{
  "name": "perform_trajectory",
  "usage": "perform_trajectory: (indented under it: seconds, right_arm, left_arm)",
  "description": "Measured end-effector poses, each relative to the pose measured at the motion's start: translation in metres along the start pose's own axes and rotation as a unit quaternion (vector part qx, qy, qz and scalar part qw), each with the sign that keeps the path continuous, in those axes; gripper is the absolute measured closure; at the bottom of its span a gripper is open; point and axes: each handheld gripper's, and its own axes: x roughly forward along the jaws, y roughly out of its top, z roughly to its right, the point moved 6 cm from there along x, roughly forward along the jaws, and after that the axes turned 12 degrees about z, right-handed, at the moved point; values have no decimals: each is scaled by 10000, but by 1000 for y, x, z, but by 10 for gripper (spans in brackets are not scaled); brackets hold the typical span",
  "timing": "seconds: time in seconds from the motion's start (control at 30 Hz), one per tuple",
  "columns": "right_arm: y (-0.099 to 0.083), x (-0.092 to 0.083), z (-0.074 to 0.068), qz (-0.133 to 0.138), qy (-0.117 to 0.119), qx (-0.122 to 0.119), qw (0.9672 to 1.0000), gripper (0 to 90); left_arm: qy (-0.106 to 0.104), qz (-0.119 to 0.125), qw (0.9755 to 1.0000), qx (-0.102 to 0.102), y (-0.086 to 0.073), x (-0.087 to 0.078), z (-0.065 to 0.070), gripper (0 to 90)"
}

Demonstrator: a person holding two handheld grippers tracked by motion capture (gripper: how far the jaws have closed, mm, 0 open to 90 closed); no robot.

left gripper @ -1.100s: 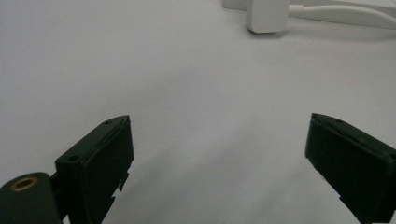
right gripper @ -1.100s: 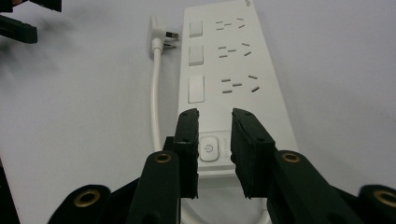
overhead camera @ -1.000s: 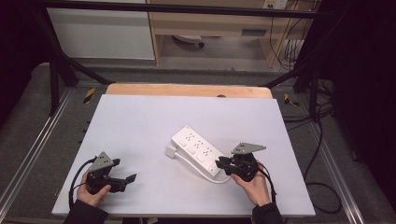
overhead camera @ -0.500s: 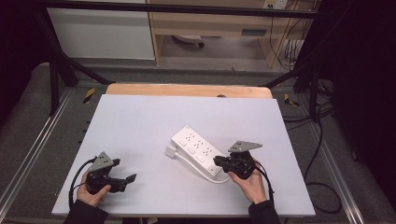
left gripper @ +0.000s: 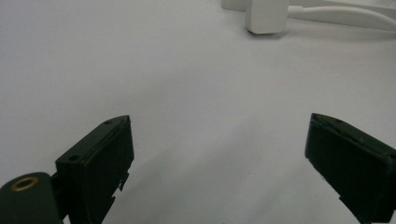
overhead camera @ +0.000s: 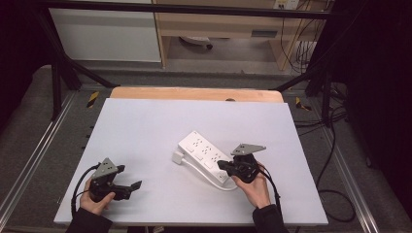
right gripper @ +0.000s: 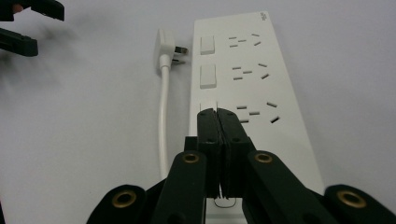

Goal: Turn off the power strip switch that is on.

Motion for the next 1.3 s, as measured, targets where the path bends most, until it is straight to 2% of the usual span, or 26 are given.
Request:
perform_trajectory:
  seconds: [1.3]
  right_arm:
    - [14,39,-12,-36,-4,-113,9999,900]
  left_arm:
    - [2,-6,10000,6,0,-1,-1,80]
